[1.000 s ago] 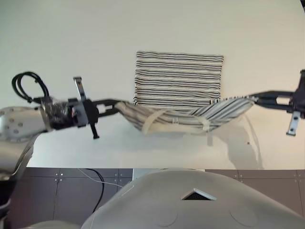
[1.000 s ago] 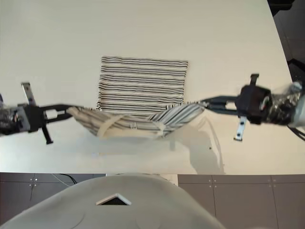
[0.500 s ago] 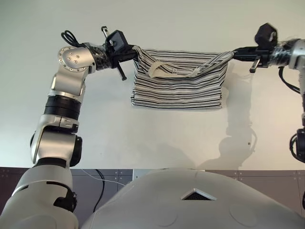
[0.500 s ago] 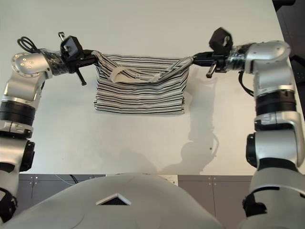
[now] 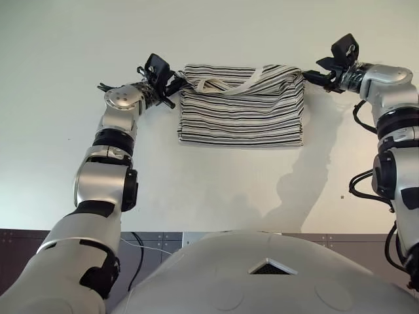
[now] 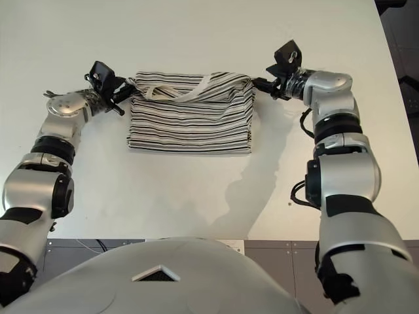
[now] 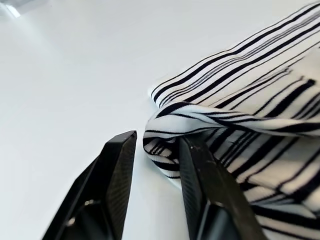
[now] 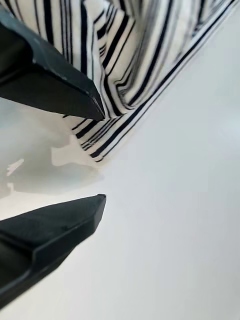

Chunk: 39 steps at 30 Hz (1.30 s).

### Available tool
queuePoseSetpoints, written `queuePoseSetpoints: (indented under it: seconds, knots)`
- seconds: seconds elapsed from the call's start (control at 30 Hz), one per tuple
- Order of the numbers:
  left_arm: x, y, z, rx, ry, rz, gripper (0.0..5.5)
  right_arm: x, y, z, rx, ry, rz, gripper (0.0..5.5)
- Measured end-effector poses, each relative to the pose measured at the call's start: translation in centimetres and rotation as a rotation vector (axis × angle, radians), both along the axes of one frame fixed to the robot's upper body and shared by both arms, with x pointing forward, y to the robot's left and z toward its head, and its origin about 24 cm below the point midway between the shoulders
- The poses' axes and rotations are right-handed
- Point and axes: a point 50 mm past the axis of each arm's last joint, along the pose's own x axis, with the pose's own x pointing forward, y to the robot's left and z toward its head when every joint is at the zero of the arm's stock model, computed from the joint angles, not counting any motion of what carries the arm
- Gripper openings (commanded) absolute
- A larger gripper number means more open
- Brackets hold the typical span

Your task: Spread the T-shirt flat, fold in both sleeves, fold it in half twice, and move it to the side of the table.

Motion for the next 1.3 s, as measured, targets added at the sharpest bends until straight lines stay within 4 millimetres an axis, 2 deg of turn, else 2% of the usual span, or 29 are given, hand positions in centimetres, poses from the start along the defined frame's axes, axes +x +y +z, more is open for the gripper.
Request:
queuePoseSetpoints:
  seconds: [0.07,0.27,0.33,0.4,0.47,0.53,0.63,0.7,0.77,0.83,0.93,1.0,1.03,1.07,1.1,1.13,1.17,1.2,1.23,1.27,1.3]
  knots:
    - [0.2,-0.2,0.0,-0.004,0.023,0.017,1.45,-0.5,0.2,-0.8,-0.032,0.008,0.028,3.07]
    - [0.6,-1.2,0.2,-0.028,0.088,-0.001,1.45,-1.1,-0.2,-1.1,0.008,-0.039,0.012,3.07]
    - [0.8,-1.7,1.0,0.016,0.036,-0.052,1.45,-0.9,-0.8,0.4,0.071,-0.132,-0.03,3.07]
    - [1.1,-2.6,2.4,0.109,-0.091,-0.142,1.45,-0.2,-1.4,3.7,0.073,-0.298,-0.027,3.07]
    - [1.5,-3.1,4.2,0.225,-0.223,-0.195,1.45,-0.1,-0.8,5.7,0.064,-0.405,0.016,3.07]
    - [1.7,-3.2,4.6,0.311,-0.267,-0.213,1.45,-0.6,0.5,6.3,0.051,-0.456,0.107,3.07]
    - [1.6,-3.7,3.7,0.302,-0.218,-0.208,1.89,-2.0,3.3,5.2,0.003,-0.449,0.323,3.1]
    - [1.3,-3.8,2.3,0.293,-0.147,-0.196,2.25,-3.1,4.6,3.2,-0.036,-0.392,0.457,3.1]
    - [1.2,-3.5,1.6,0.287,-0.117,-0.159,2.29,-3.5,4.7,1.9,-0.075,-0.357,0.511,3.1]
    - [1.5,-3.5,2.0,0.247,-0.149,-0.108,2.29,-3.5,4.4,0.8,-0.13,-0.325,0.533,3.1]
    - [2.9,-4.6,5.8,0.184,-0.401,-0.058,2.29,-3.2,3.7,-0.6,-0.22,-0.293,0.535,3.1]
    - [3.4,-6.1,10.9,0.186,-0.692,-0.08,2.29,-2.7,3.3,-0.6,-0.271,-0.315,0.544,3.1]
    - [3.2,-6.8,12.5,0.202,-0.776,-0.113,2.29,-2.7,3.3,-0.6,-0.28,-0.319,0.552,3.1]
    - [2.4,-7.9,13.9,0.217,-0.87,-0.181,2.29,-2.7,3.1,-0.6,-0.288,-0.327,0.56,3.1]
    - [1.3,-8.9,14.2,0.232,-0.918,-0.253,2.29,-2.8,3.0,-0.5,-0.302,-0.333,0.577,3.1]
    - [-0.6,-10.0,13.5,0.247,-0.935,-0.352,2.29,-2.9,2.7,-0.4,-0.323,-0.334,0.607,3.1]
    - [-2.4,-10.7,12.3,0.256,-0.92,-0.432,2.29,-3.1,2.4,-0.1,-0.353,-0.334,0.65,3.1]
    - [-4.8,-11.1,10.0,0.264,-0.86,-0.514,2.29,-3.5,1.7,0.2,-0.405,-0.317,0.716,3.1]
    - [-6.8,-10.9,8.5,0.27,-0.804,-0.554,2.29,-4.1,1.0,0.6,-0.453,-0.289,0.795,3.1]
    - [-8.2,-10.7,7.2,0.266,-0.742,-0.567,2.29,-4.9,0.2,1.1,-0.492,-0.24,0.866,3.1]
    - [-8.9,-10.5,6.7,0.267,-0.711,-0.56,2.29,-5.5,-0.1,1.4,-0.503,-0.197,0.914,3.1]
